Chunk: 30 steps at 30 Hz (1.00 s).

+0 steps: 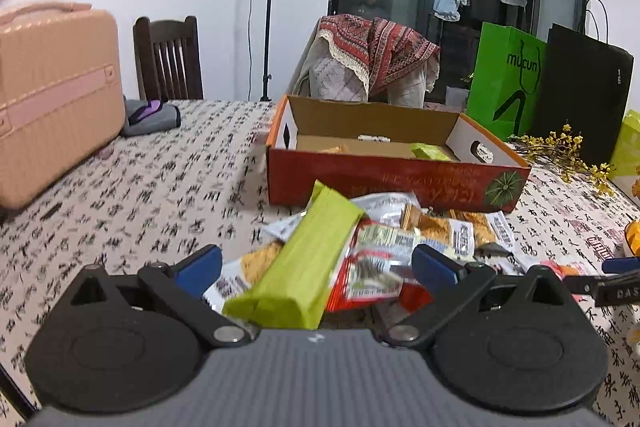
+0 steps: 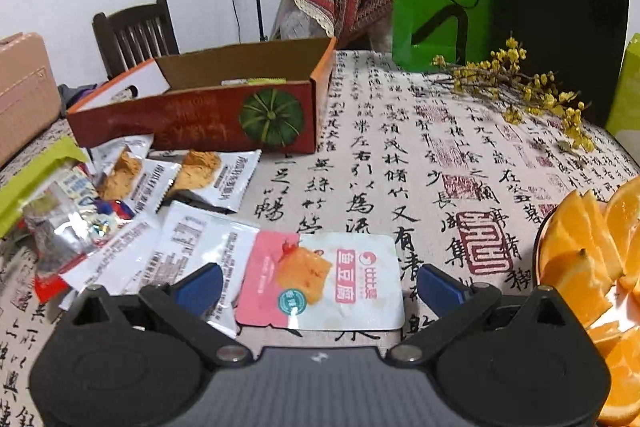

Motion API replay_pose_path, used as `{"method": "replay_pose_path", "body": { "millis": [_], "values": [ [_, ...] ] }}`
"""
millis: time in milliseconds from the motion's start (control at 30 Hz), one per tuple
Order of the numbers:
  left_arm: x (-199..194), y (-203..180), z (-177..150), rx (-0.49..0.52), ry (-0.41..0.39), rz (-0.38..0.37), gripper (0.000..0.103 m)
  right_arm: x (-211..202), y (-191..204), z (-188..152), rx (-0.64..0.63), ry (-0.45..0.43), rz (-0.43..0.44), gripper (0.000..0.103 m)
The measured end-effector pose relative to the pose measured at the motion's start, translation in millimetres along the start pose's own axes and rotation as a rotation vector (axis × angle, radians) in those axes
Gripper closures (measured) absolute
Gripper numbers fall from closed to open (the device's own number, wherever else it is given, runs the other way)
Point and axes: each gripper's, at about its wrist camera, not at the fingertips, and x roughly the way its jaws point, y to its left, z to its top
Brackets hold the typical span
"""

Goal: Organize snacks
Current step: 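Grasp the pink fish-tofu pouch with the right gripper while the left grasps the green bar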

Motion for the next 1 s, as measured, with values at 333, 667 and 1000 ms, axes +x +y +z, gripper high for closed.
{"method": "replay_pose_path", "body": {
  "millis": [333, 667, 1000],
  "values": [
    [-1, 9, -3, -0.015, 0.002, 0.007, 0.000, 18, 7, 4, -0.015, 0.006, -0.038, 0.000],
    [1, 11, -6, -0.029, 0.016, 0.009, 0.000, 16, 6, 1, -0.016, -0.006, -0.038, 0.001],
    [1, 15, -7, -0.037, 0.021, 0.021, 0.000, 9, 10, -3, -0.035, -0.035, -0.026, 0.014]
  ]
}}
